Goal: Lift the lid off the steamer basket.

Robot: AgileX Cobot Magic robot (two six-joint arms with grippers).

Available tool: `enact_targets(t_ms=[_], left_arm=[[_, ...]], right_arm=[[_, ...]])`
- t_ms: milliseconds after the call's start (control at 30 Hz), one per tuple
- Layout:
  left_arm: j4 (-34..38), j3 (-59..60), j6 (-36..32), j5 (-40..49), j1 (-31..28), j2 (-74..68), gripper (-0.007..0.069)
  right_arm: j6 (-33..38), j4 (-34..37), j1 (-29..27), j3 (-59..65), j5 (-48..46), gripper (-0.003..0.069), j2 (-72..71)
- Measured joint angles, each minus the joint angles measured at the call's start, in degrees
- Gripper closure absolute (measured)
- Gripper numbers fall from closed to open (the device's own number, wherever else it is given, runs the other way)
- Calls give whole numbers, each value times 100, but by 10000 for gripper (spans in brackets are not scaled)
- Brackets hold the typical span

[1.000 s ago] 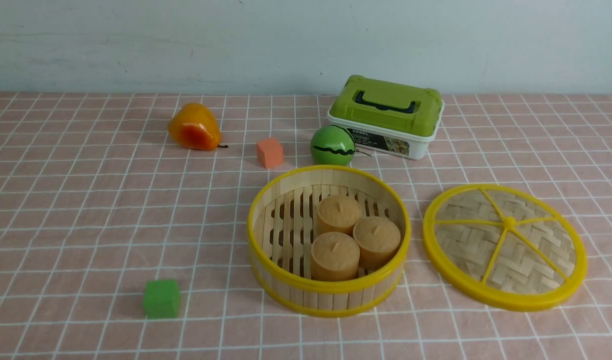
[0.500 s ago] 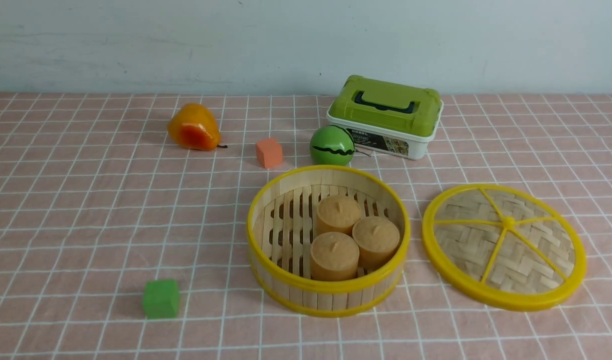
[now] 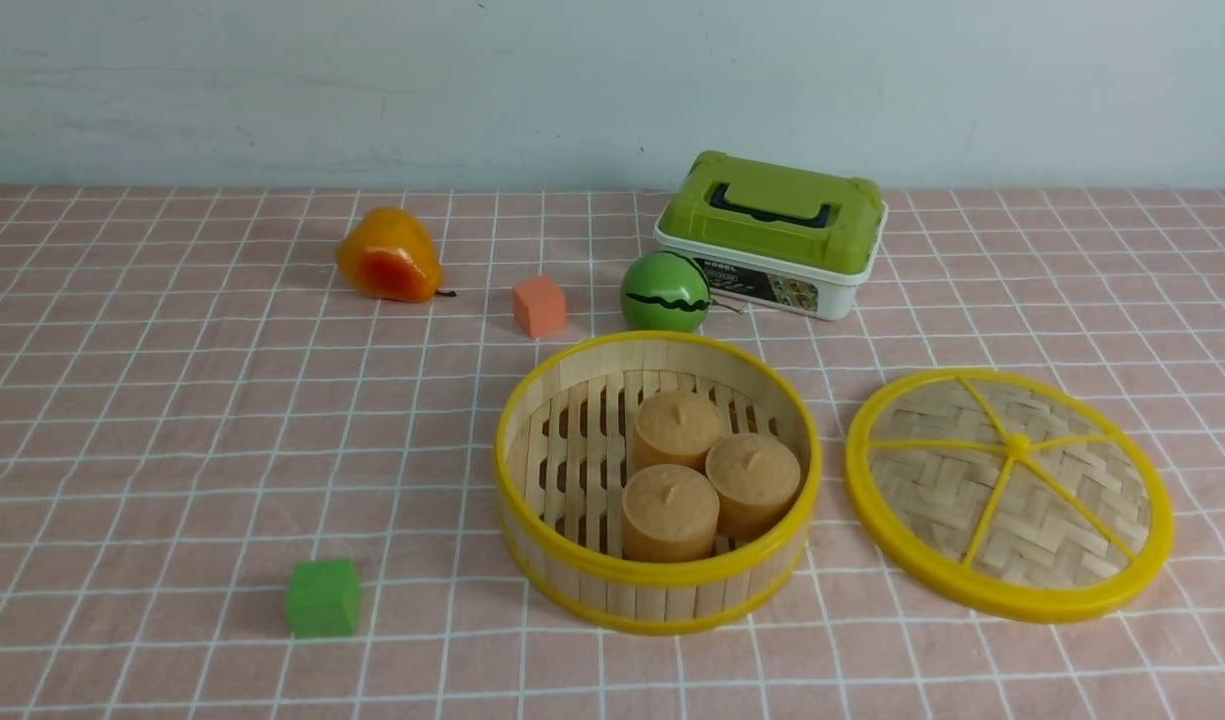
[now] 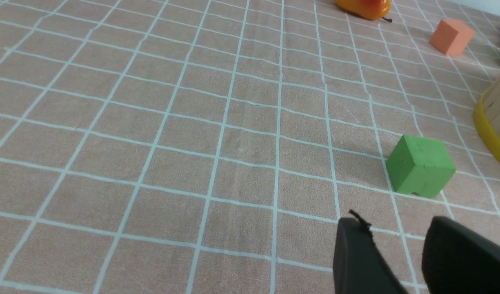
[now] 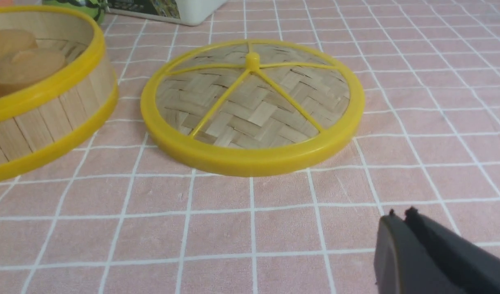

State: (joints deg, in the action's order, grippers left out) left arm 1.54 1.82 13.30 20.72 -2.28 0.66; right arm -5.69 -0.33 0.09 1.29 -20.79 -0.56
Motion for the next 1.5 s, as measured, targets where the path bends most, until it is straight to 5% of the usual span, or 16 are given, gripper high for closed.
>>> enact_targets(t_ms=[1500], left_arm=[[0, 0, 0, 0, 0, 0, 385]], right_arm=[[-137, -5, 0, -25, -116, 615, 0]])
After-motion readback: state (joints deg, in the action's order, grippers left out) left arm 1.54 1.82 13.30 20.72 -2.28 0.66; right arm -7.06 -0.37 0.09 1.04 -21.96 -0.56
